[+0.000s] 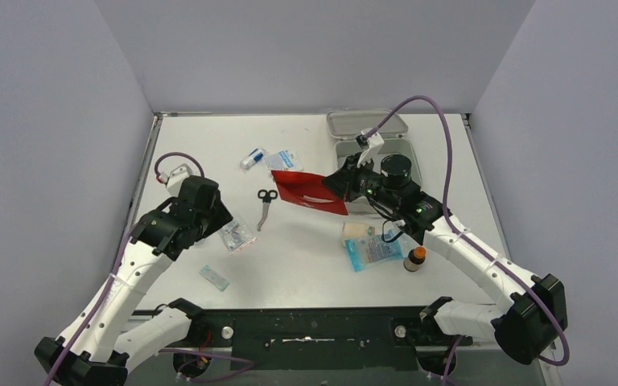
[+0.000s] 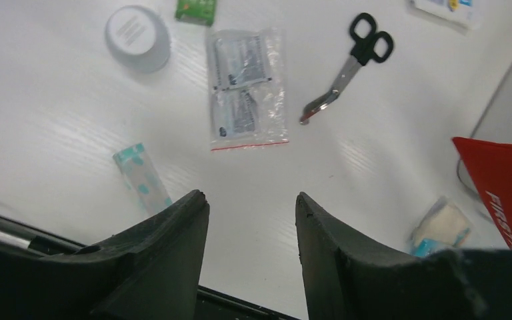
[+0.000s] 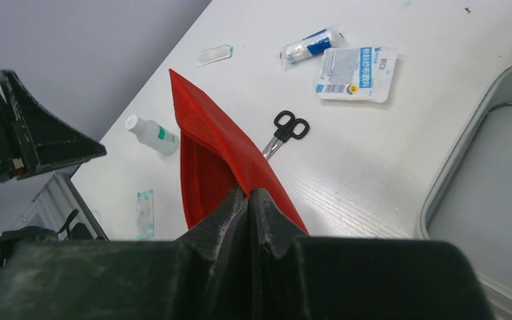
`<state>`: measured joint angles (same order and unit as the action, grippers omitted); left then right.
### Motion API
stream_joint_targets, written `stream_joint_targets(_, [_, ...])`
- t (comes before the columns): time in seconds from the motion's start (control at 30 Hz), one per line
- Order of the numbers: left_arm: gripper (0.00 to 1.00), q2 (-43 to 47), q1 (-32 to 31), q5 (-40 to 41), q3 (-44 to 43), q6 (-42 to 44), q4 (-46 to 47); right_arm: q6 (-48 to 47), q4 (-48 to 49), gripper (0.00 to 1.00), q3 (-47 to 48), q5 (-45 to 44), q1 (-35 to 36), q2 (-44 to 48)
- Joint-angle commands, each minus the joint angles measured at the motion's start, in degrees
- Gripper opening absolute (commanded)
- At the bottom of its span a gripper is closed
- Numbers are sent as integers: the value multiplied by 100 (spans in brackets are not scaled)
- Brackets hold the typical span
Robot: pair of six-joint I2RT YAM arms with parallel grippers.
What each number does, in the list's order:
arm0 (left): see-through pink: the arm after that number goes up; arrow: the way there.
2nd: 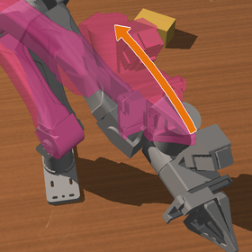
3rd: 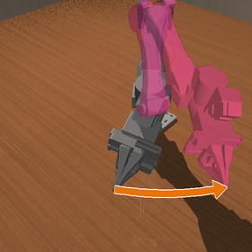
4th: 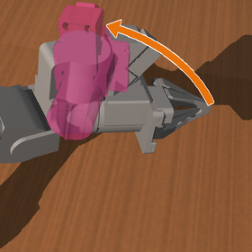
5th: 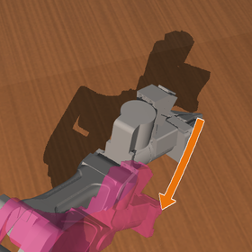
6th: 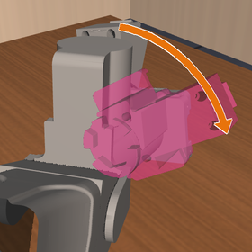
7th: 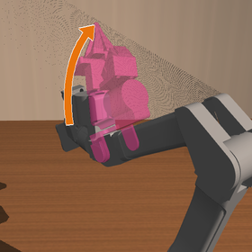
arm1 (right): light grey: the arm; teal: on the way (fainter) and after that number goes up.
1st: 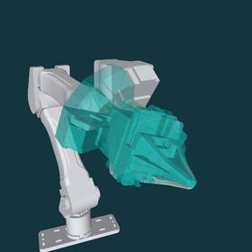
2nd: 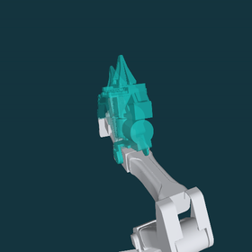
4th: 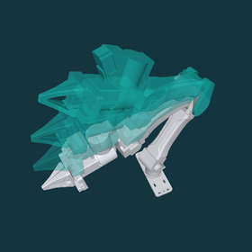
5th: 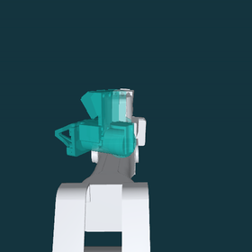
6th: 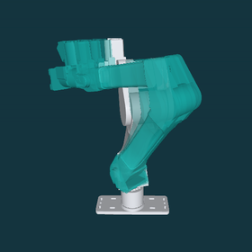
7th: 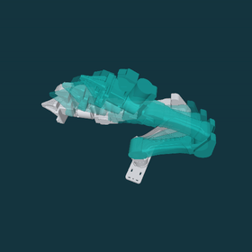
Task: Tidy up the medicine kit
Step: Adjust the medicine pouch.
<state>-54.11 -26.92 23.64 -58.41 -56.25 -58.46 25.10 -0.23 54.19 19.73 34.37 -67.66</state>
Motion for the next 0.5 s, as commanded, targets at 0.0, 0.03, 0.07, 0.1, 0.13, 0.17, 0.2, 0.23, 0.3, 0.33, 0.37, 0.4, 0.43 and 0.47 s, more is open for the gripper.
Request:
stream_joint_targets(0.0, [46, 66, 20, 512, 293, -1571, -1239, 304, 557, 0, -181, -562, -16, 312])
stream_joint_targets(0.03, [46, 79, 20, 496, 429, -1692, -1252, 338, 586, 0, -223, -578, -11, 321])
stream_joint_targets(0.07, [46, 83, 20, 437, 560, -1738, -1210, 345, 598, 0, -239, -595, -10, 331])
stream_joint_targets(0.1, [45, 73, 20, 373, 655, -1816, -1194, 336, 579, 0, -254, -627, -11, 340])
stream_joint_targets(0.13, [45, 67, 20, 336, 727, -1932, -1215, 315, 533, 0, -249, -659, -10, 354])
stream_joint_targets(0.17, [45, 70, 20, 323, 825, -2033, -1201, 281, 473, 0, -237, -703, -9, 362])
stream_joint_targets(0.2, [45, 87, 20, 286, 954, -2097, -1144, 251, 419, 0, -224, -752, -9, 385])
stream_joint_targets(0.23, [45, 111, 20, 208, 1120, -2167, -1080, 218, 372, 0, -211, -785, -9, 404])
stream_joint_targets(0.3, [45, 113, 20, 147, 1450, -2283, -922, 174, 337, 0, -212, -841, -11, 464])
stream_joint_targets(0.33, [45, 97, 20, 123, 1626, -2334, -838, 153, 336, 0, -216, -854, -12, 490])
stream_joint_targets(0.37, [44, 66, 20, 132, 1771, -2360, -742, 140, 333, 0, -216, -870, -13, 500])
stream_joint_targets(0.4, [44, 36, 20, 170, 1900, -2384, -680, 136, 338, 0, -216, -881, -22, 507])
stream_joint_targets(0.43, [44, 9, 20, 216, 2001, -2439, -659, 133, 320, 0, -209, -890, -19, 505])
stream_joint_targets(0.47, [44, 5, 22, 252, 2114, -2526, -643, 132, 306, 0, -204, -899, -18, 508])
